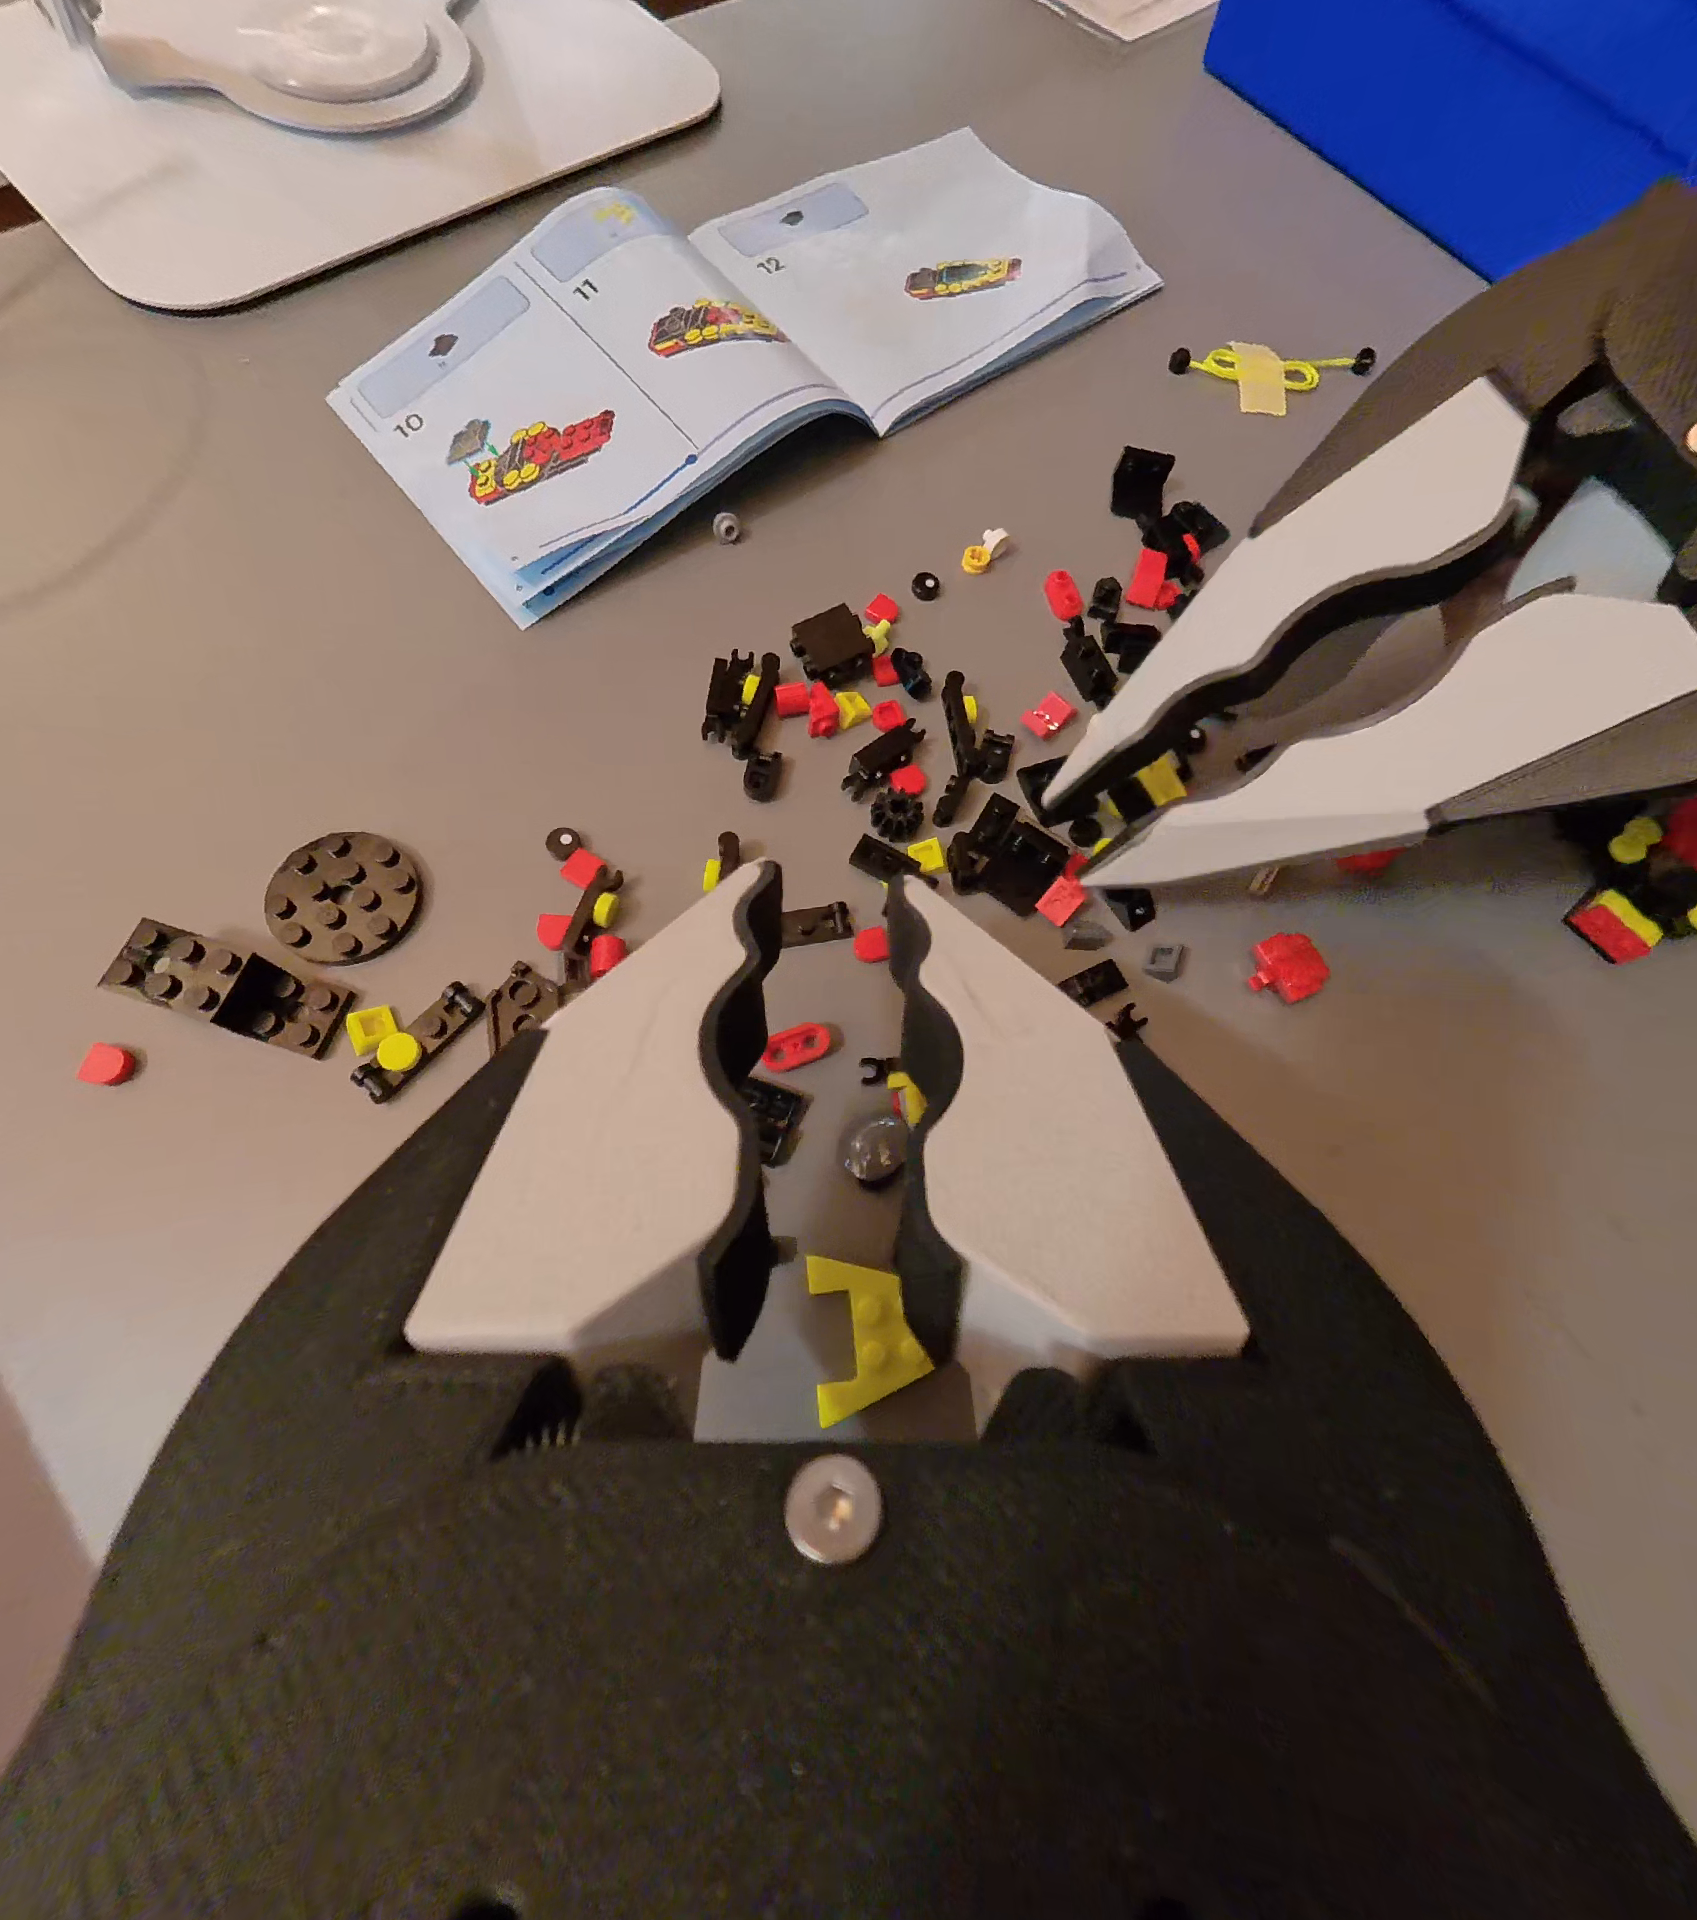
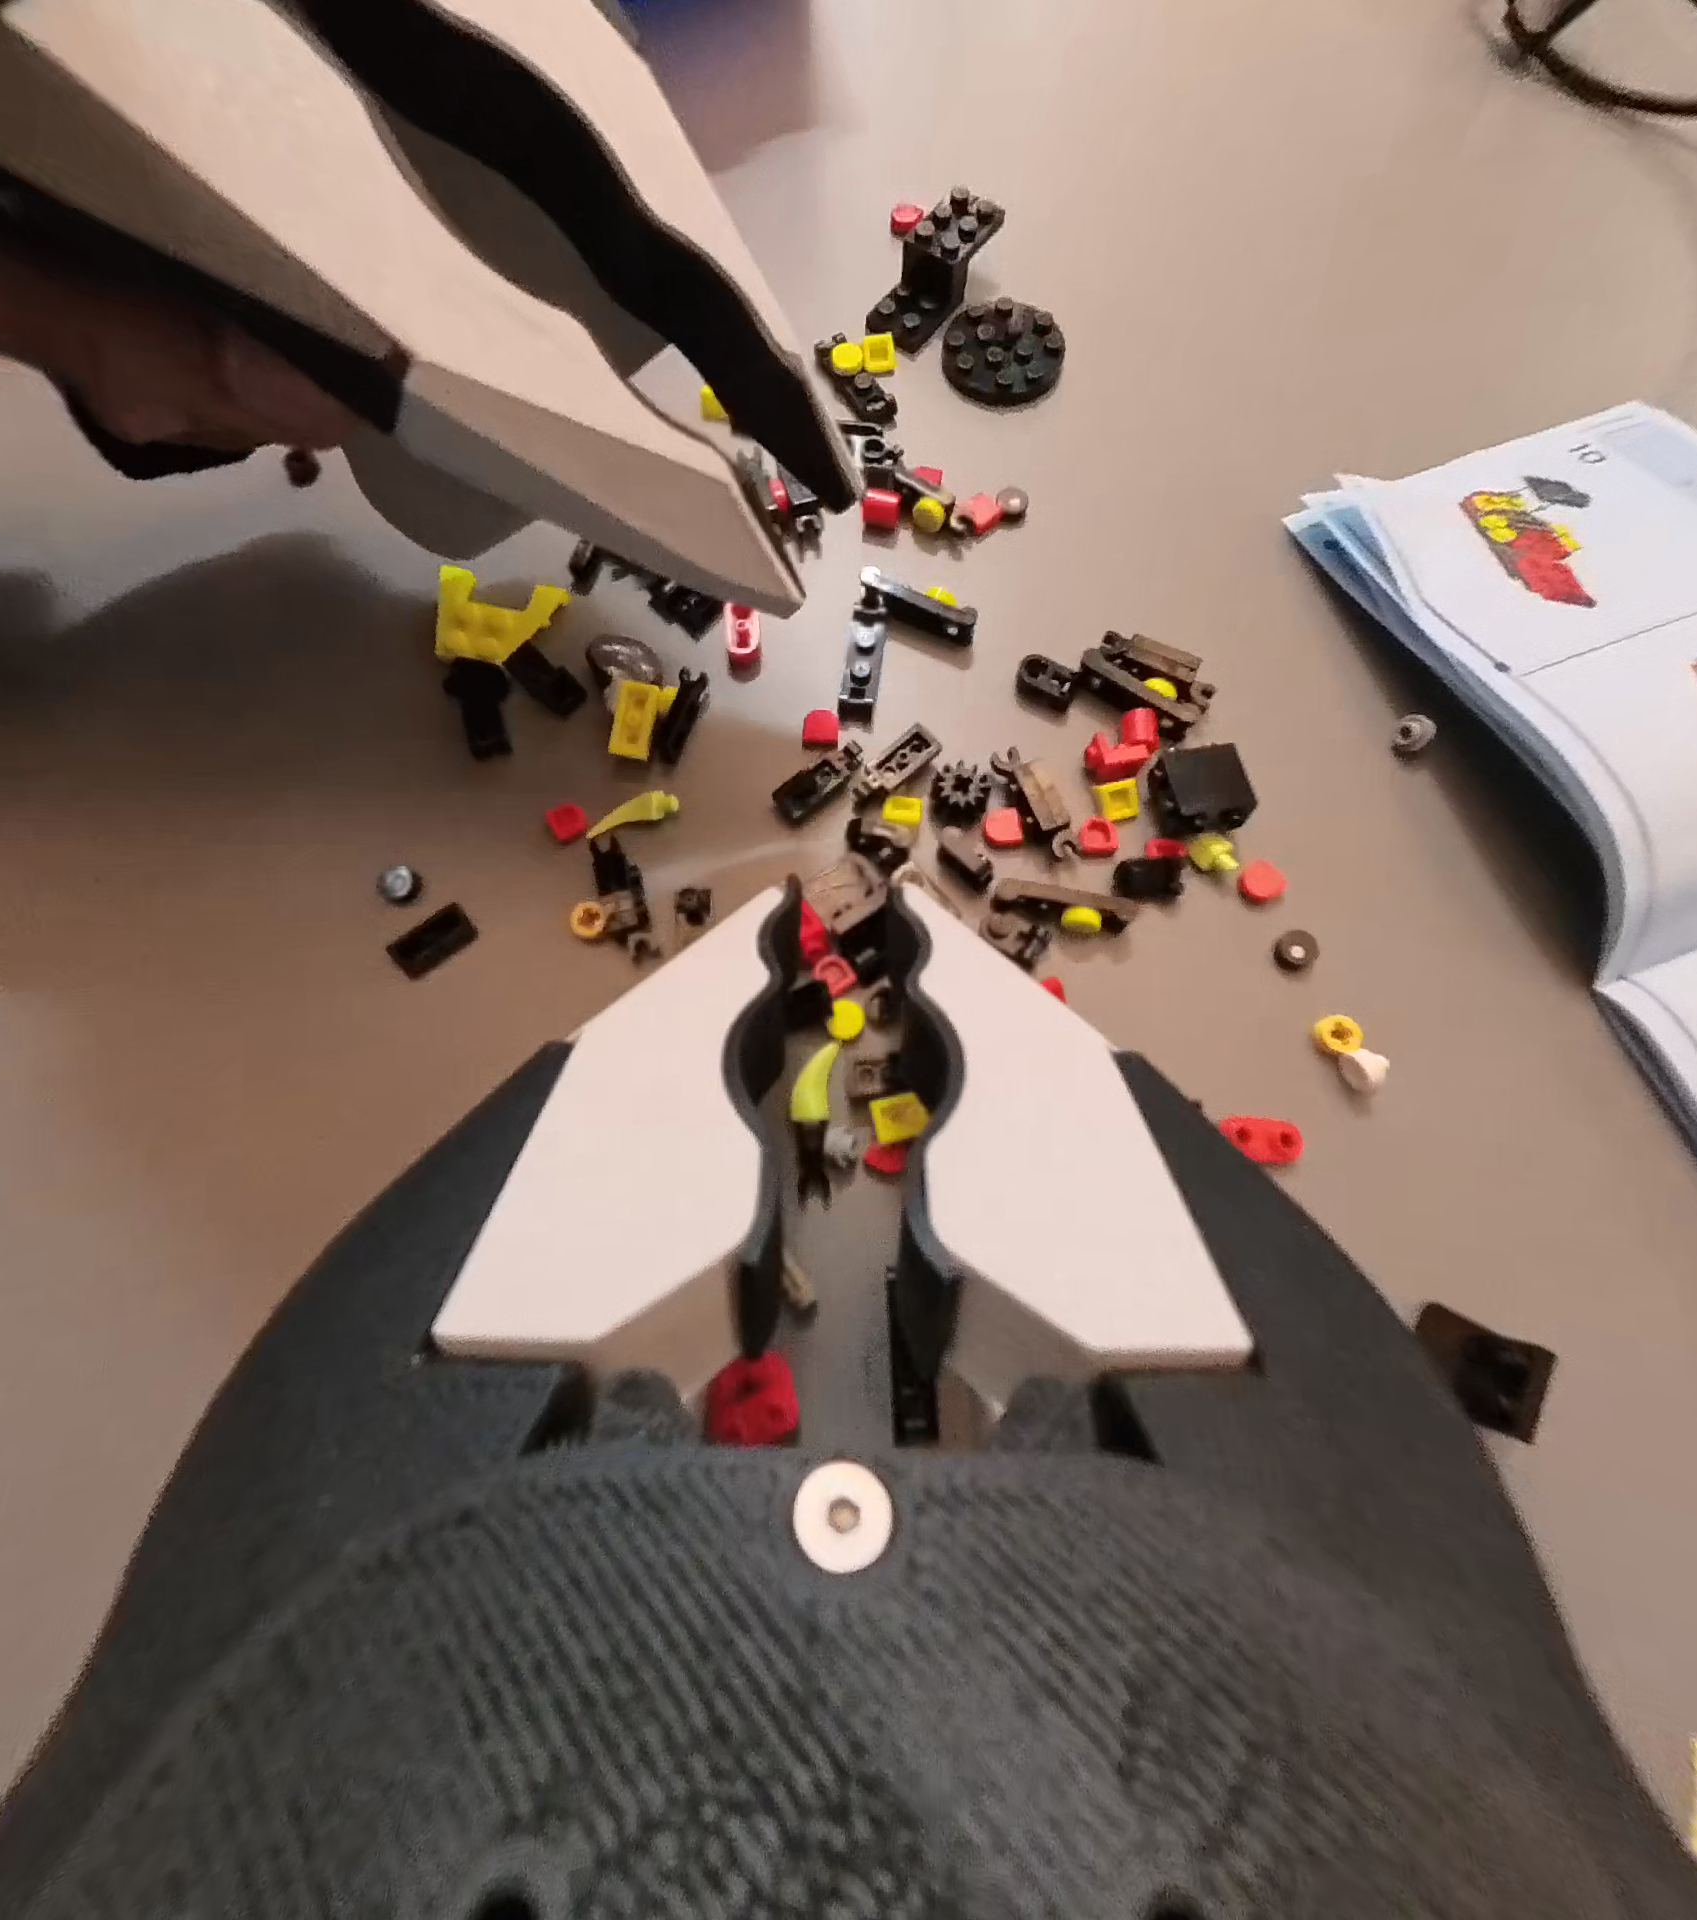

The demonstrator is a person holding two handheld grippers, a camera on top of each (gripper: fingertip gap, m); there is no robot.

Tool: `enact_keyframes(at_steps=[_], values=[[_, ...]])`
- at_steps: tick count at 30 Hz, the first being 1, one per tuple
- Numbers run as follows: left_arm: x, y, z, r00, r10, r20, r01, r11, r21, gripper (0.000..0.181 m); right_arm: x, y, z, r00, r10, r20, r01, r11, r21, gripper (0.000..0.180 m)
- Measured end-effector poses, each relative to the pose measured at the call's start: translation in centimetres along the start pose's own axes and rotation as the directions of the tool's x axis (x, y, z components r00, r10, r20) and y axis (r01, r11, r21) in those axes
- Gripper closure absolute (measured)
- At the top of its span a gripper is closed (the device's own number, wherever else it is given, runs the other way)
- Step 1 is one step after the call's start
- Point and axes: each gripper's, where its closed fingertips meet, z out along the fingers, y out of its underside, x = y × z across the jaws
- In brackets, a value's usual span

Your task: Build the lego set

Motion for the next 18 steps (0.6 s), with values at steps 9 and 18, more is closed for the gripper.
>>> enact_keyframes(at_steps=[9, 18], values=[[-0.7, -0.1, -0.4, 1.000, -0.018, 0.020, 0.018, 1.000, 0.013, 0.163, 0.5, -0.2, 0.4, 1.000, 0.018, -0.014, -0.018, 1.000, -0.021, 0.167], [-3.0, -0.1, -1.1, 0.988, -0.124, 0.087, 0.121, 0.992, 0.041, 0.164, -0.9, -2.5, -0.7, 0.976, 0.157, 0.154, -0.176, 0.977, 0.121, 0.166]])
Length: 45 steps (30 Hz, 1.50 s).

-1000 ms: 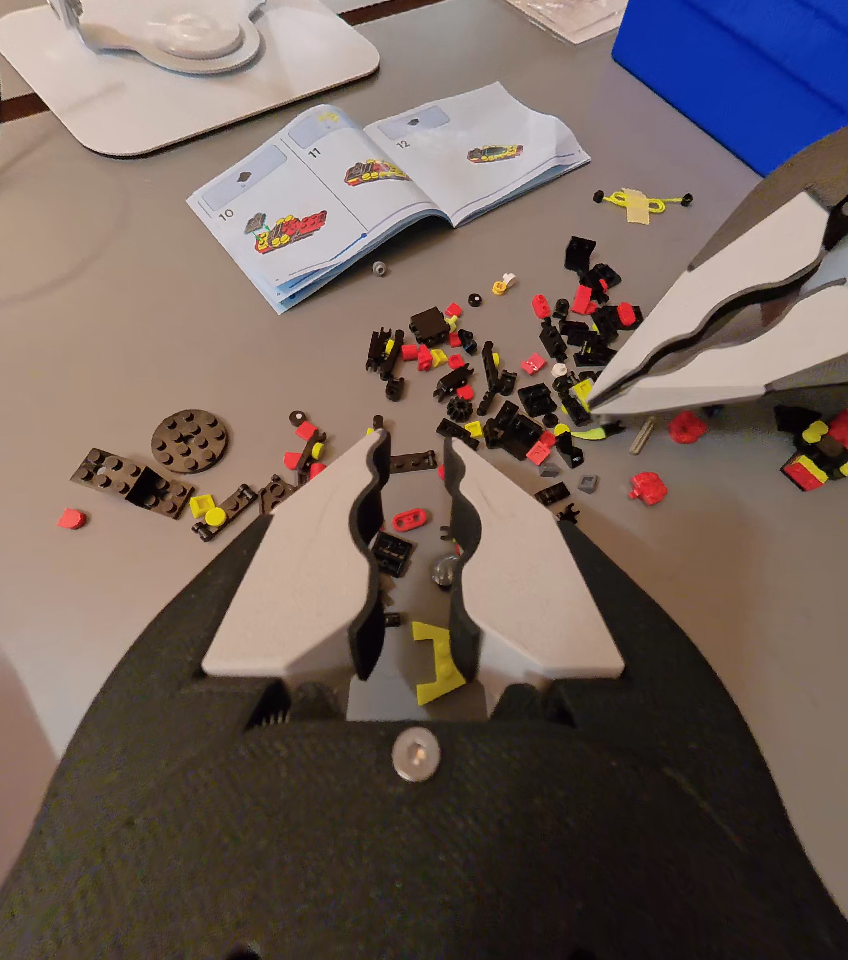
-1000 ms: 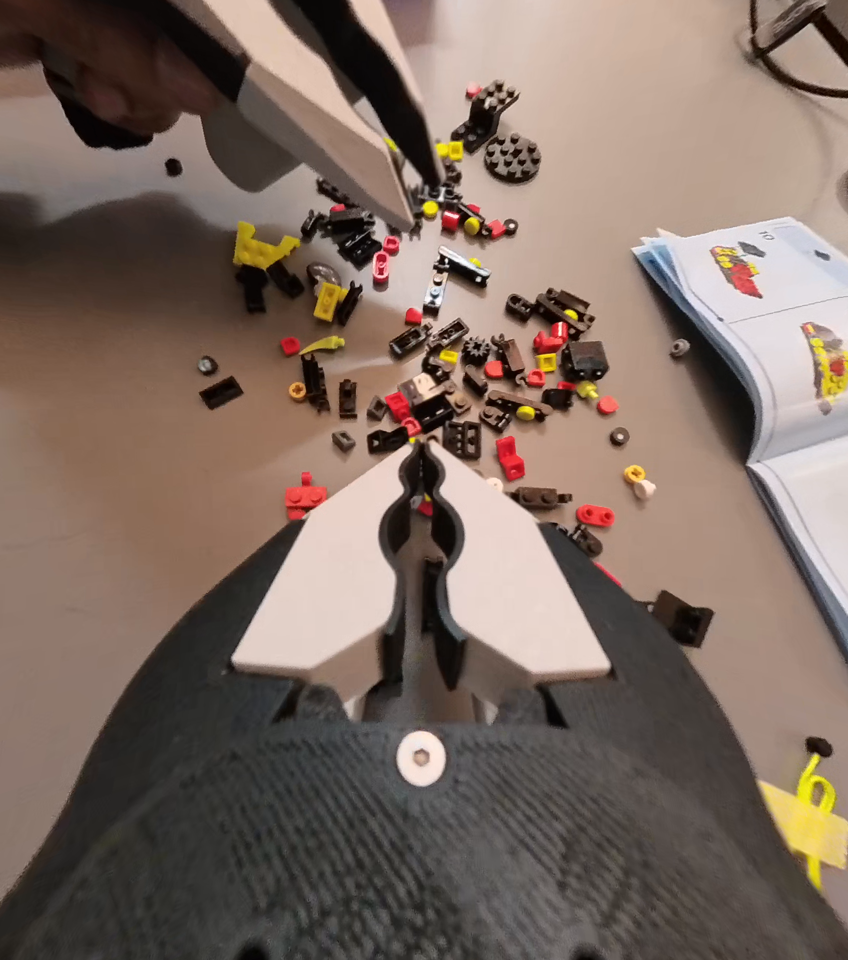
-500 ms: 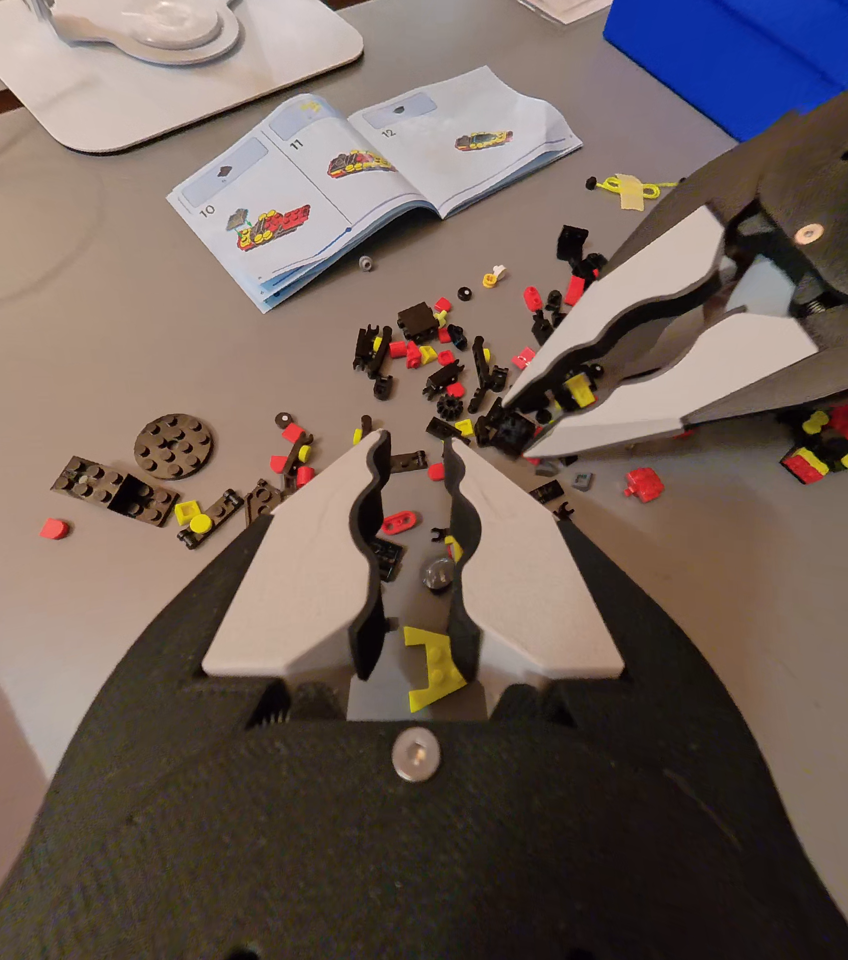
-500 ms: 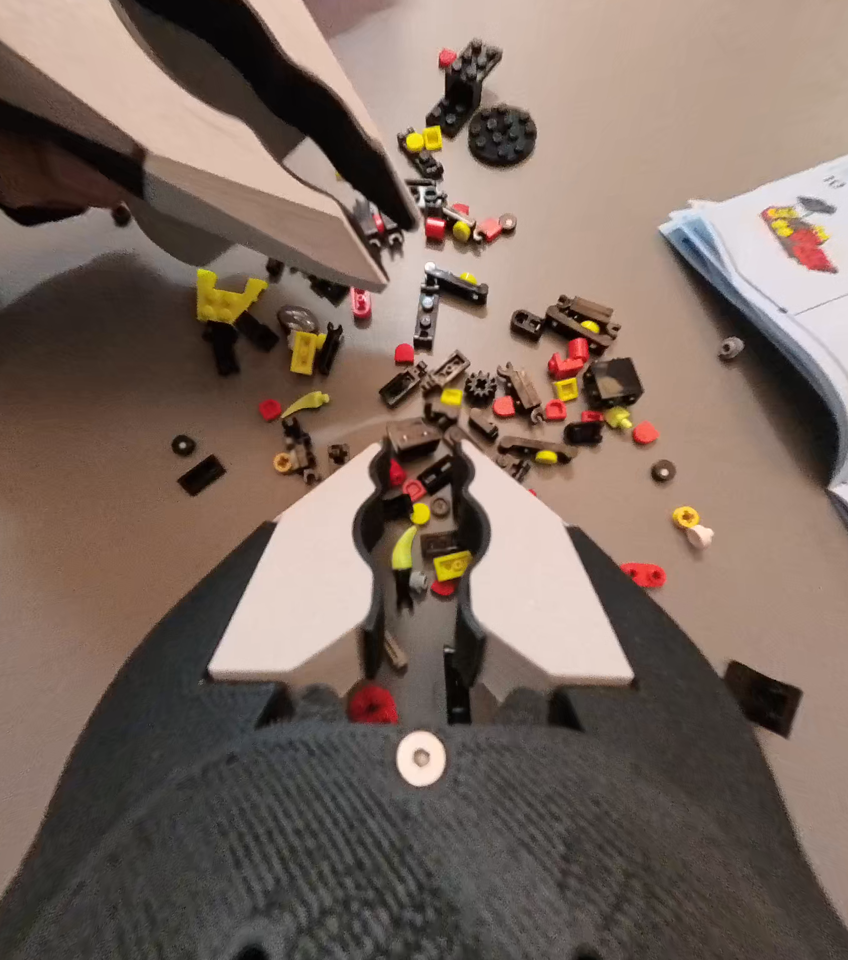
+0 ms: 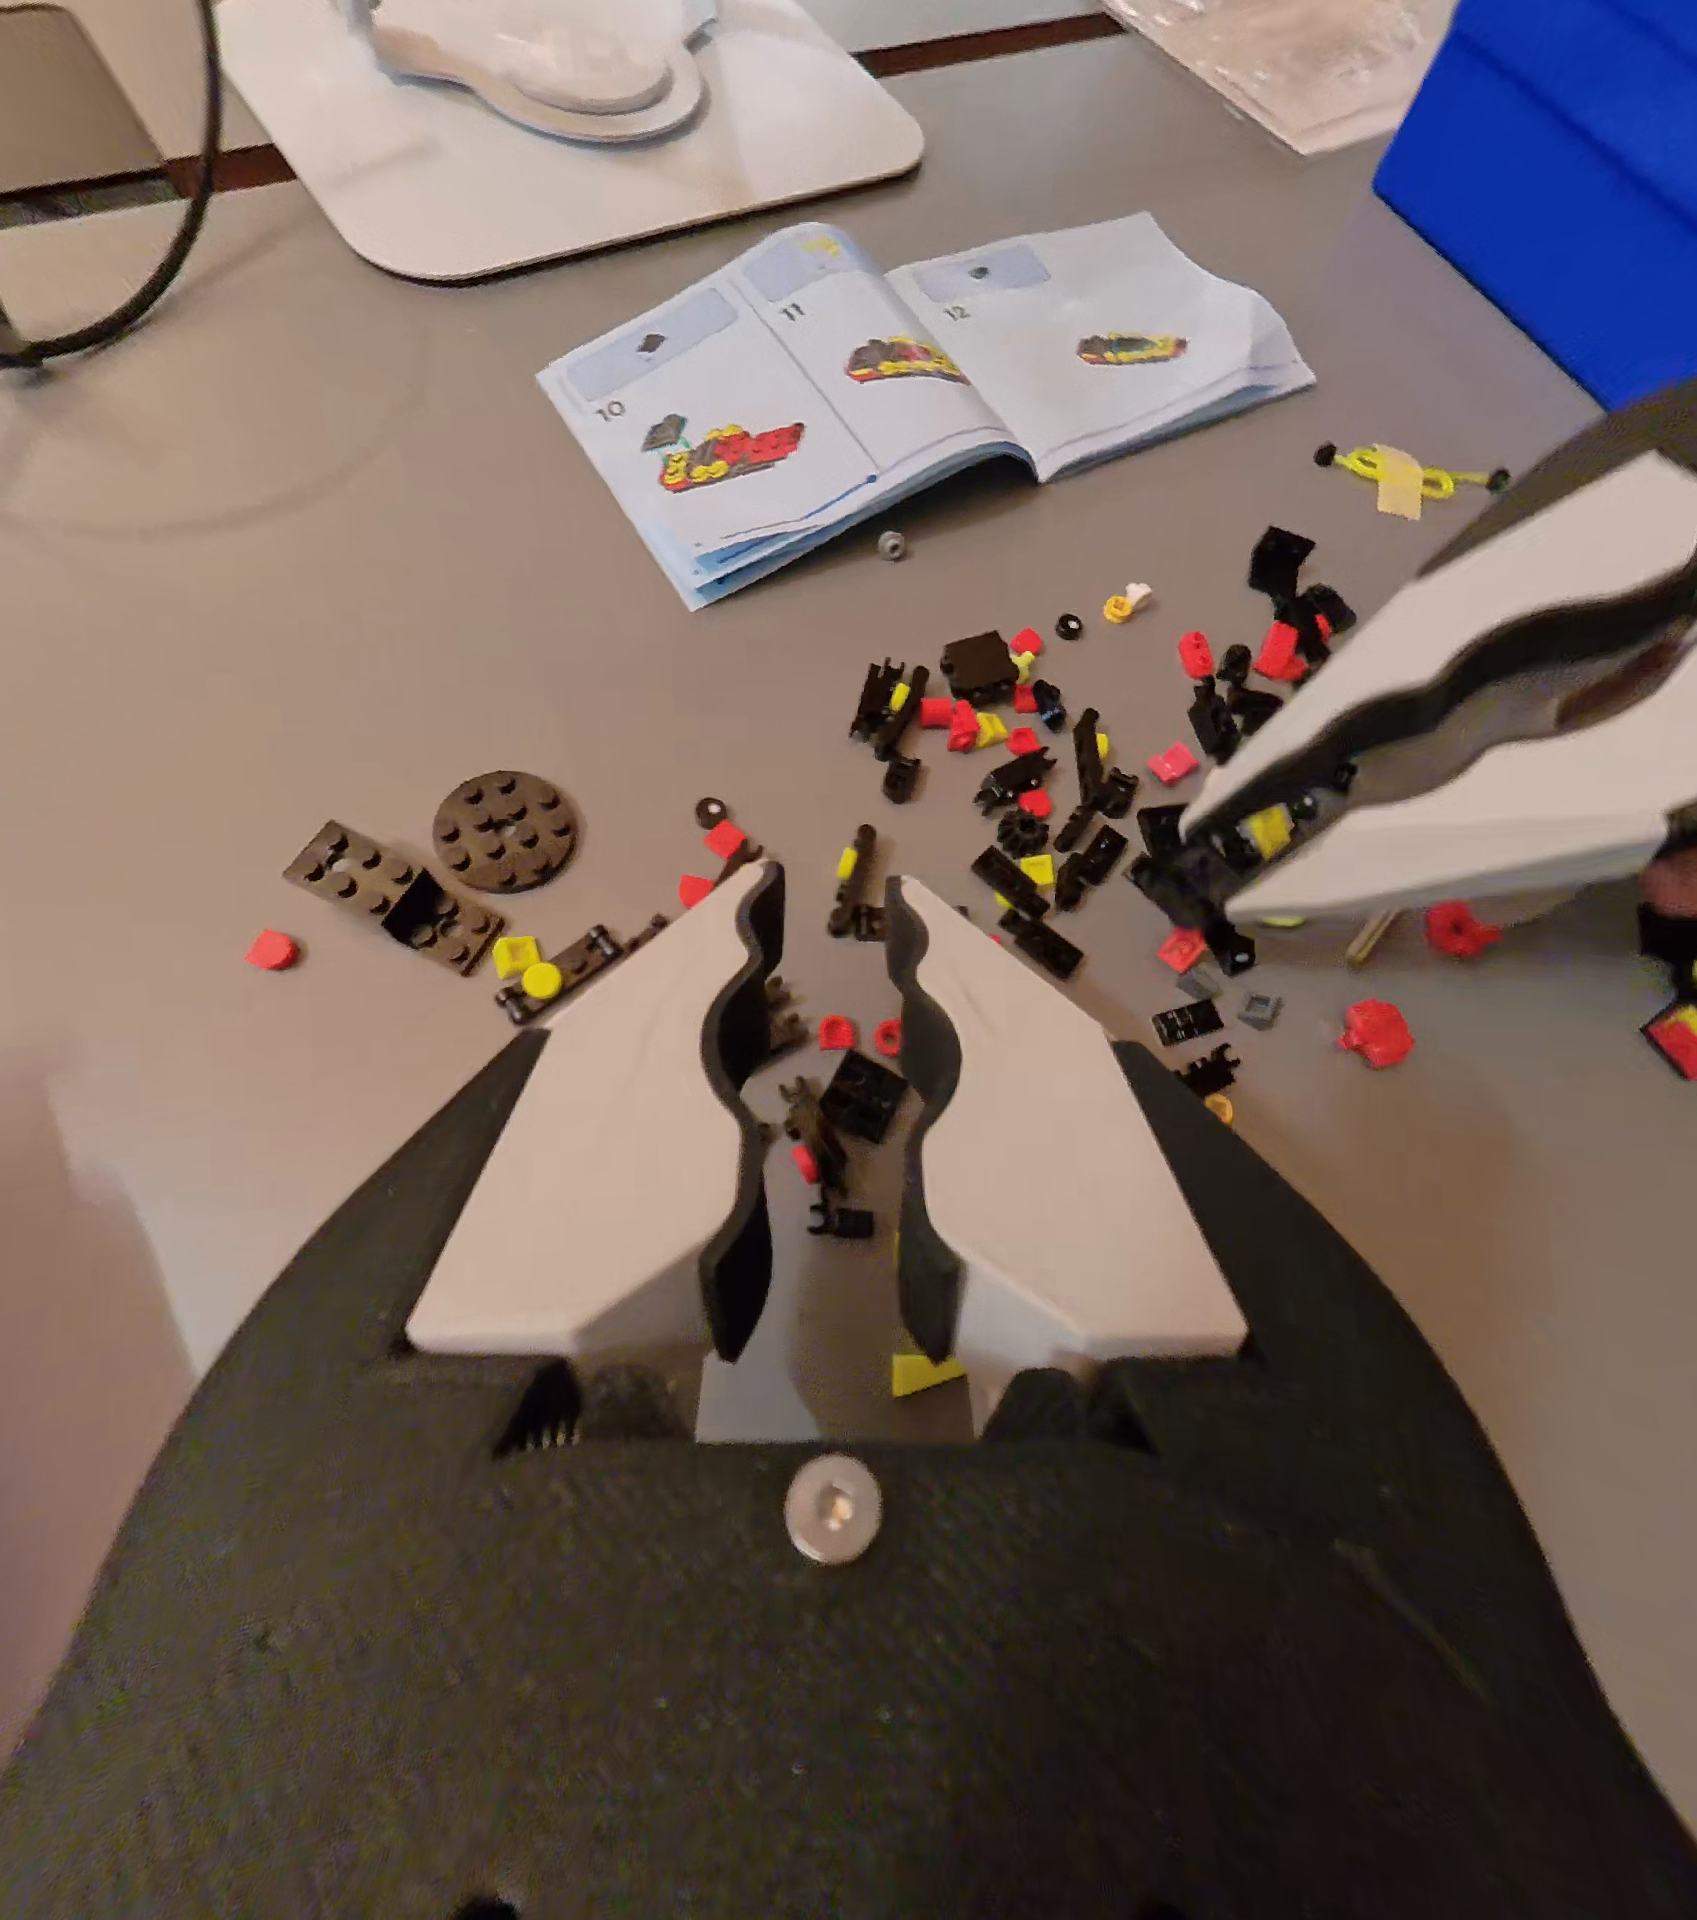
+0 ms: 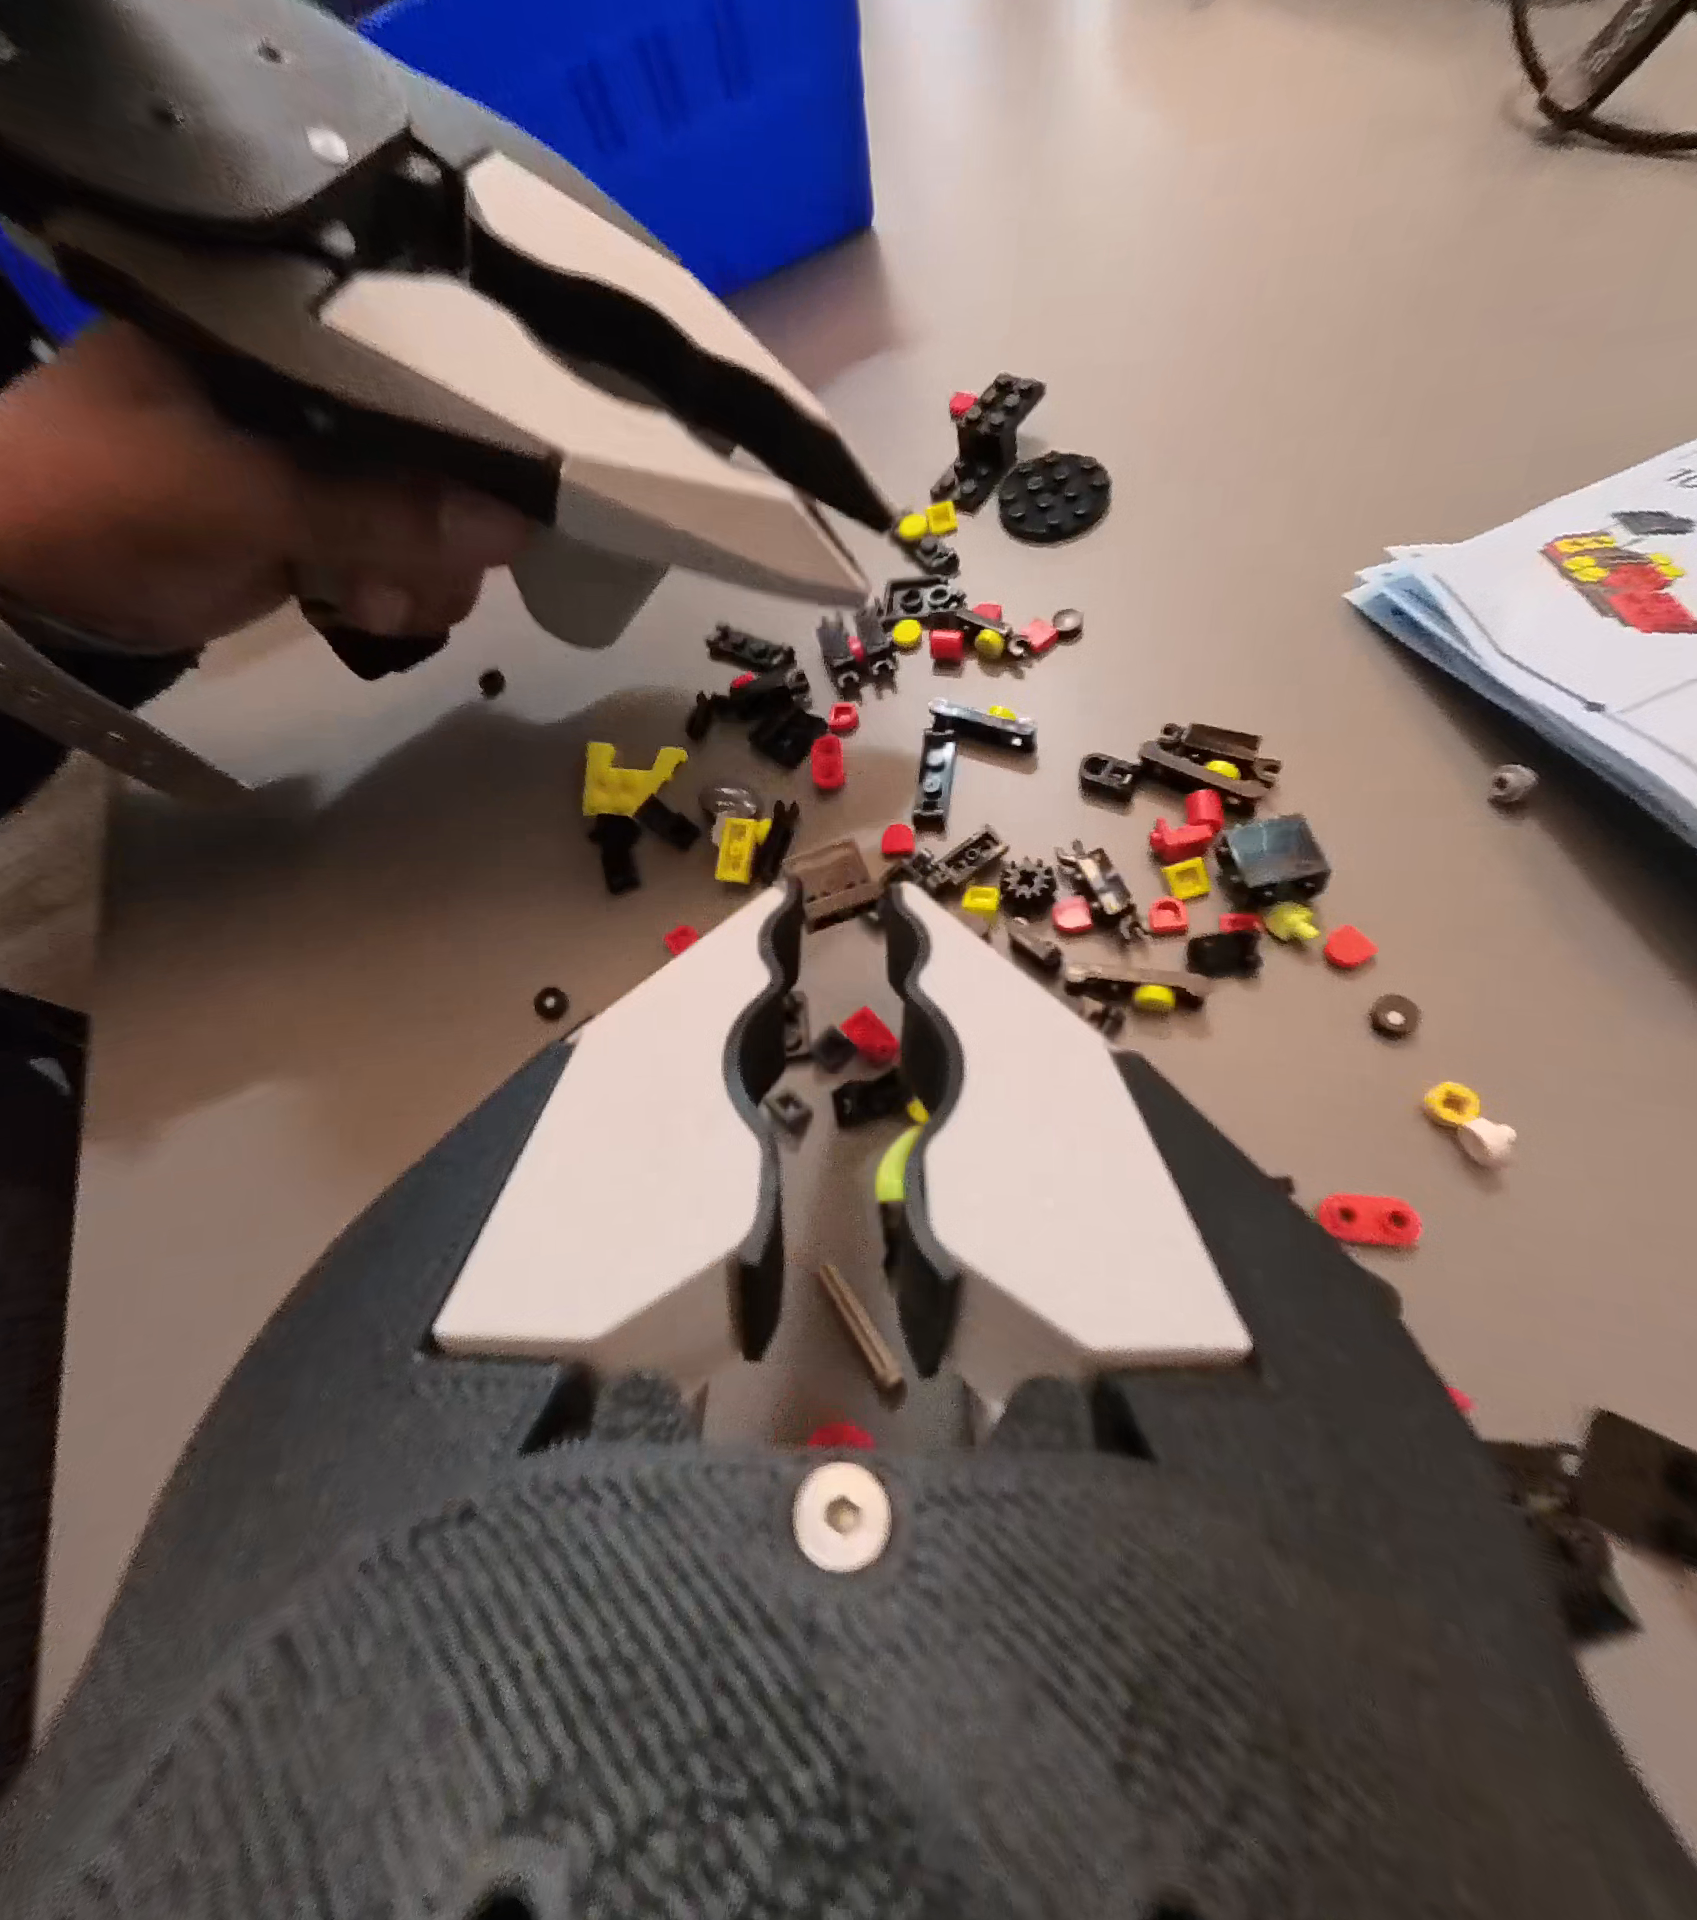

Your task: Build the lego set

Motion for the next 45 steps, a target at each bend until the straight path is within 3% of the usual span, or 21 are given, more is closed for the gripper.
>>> enact_keyframes(at_steps=[3, 7, 11, 20, 33, 40, 45], values=[[-1.9, 0.4, -0.2, 0.996, -0.033, 0.081, 0.035, 0.999, -0.024, 0.164, -0.2, 1.1, 1.3, 0.992, -0.108, -0.062, 0.102, 0.991, -0.089, 0.166], [-4.6, 1.4, -0.8, 0.971, 0.041, 0.234, -0.021, 0.996, -0.087, 0.164, -1.2, 2.4, 2.6, 0.964, -0.247, -0.096, 0.225, 0.955, -0.195, 0.166], [-6.3, 1.6, -1.5, 0.963, -0.011, 0.270, 0.034, 0.996, -0.082, 0.164, -0.9, 2.5, 2.5, 0.945, -0.300, -0.132, 0.267, 0.938, -0.222, 0.165], [-8.5, 2.4, -2.0, 0.949, -0.050, 0.312, 0.084, 0.992, -0.097, 0.161, 0.0, 0.9, -0.6, 0.970, -0.195, -0.144, 0.183, 0.979, -0.094, 0.159], [-9.9, 0.3, 0.9, 0.952, -0.048, 0.303, 0.080, 0.992, -0.094, 0.159, 1.7, 3.0, -4.7, 0.962, -0.126, -0.244, 0.113, 0.991, -0.066, 0.160], [-9.4, 0.5, 3.1, 0.956, 0.015, 0.293, 0.038, 0.984, -0.176, 0.164, 2.4, 3.6, -6.4, 0.955, -0.095, -0.281, 0.085, 0.995, -0.048, 0.161], [-8.3, -1.1, 2.4, 0.965, 0.024, 0.262, 0.003, 0.995, -0.103, 0.160, 2.7, 3.5, -6.6, 0.953, -0.093, -0.287, 0.086, 0.996, -0.038, 0.162]])
